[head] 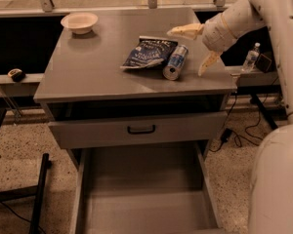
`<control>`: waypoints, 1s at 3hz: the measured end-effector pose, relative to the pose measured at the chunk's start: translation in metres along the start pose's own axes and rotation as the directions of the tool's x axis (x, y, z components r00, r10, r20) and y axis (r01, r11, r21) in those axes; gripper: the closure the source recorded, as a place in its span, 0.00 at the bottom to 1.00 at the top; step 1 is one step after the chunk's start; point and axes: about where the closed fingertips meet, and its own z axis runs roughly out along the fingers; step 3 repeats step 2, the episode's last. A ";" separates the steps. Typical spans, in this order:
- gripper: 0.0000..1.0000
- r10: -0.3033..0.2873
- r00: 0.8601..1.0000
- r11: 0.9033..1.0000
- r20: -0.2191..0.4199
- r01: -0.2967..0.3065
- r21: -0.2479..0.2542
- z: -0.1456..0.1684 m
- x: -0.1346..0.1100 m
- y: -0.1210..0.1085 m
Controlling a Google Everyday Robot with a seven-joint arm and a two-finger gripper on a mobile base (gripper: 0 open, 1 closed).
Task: Pick redbull can from middle drawer and place on counter
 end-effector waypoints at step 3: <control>0.00 0.078 0.994 0.994 -0.077 -0.072 0.078 -0.045 0.010 0.042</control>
Offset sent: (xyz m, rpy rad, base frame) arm -0.0076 -0.0427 0.0056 0.0586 -0.0290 -0.0795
